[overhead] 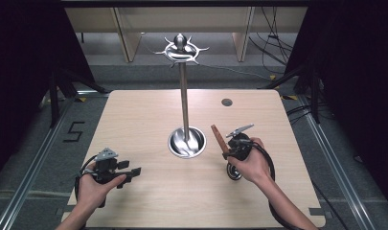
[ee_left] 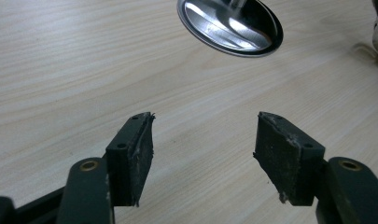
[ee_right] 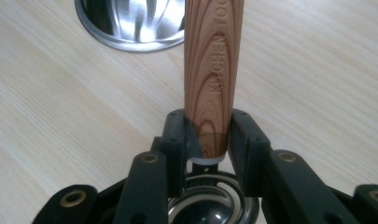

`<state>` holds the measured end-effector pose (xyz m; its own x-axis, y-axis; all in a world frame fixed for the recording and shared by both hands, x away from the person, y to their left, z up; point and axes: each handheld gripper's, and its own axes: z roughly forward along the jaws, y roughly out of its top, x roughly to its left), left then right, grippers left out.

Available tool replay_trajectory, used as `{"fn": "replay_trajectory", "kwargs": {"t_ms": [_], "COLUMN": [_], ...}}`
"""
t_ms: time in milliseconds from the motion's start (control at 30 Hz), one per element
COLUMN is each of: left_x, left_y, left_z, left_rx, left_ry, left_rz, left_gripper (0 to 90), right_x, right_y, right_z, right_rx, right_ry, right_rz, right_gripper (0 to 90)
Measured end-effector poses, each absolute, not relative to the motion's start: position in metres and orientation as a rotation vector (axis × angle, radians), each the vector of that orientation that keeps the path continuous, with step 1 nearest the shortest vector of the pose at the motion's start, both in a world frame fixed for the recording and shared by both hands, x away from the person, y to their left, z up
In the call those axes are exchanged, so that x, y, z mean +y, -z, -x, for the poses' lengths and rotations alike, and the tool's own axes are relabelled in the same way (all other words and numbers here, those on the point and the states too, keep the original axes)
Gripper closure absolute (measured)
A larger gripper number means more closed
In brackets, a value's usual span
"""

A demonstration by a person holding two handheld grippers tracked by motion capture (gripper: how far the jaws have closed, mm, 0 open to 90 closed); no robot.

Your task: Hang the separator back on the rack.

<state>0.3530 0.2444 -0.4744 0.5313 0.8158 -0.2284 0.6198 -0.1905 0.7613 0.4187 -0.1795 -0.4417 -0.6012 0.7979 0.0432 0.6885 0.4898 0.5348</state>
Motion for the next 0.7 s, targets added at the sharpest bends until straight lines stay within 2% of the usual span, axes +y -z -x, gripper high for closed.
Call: {"fn": "replay_trajectory", "kwargs": {"t_ms": [300, 700], "left_x": [0.245, 0.244], "left_y": [0.474, 0.474], "left_z": [-0.354, -0.354], "left_rx": [1.152, 1.165], "left_ry": [-0.296, -0.286], "left_rz": [-1.936, -1.922], "left_gripper": [36.4, 36.4], "right_x": [-0.202, -0.201], "right_y": [0.428, 0.418], "right_z": [-0.4, -0.4], "right_rx": [2.393, 2.339], "right_ry": [-0.978, -1.085], "right_rz": [-1.206, -1.161], "right_gripper": [69.8, 69.8]}}
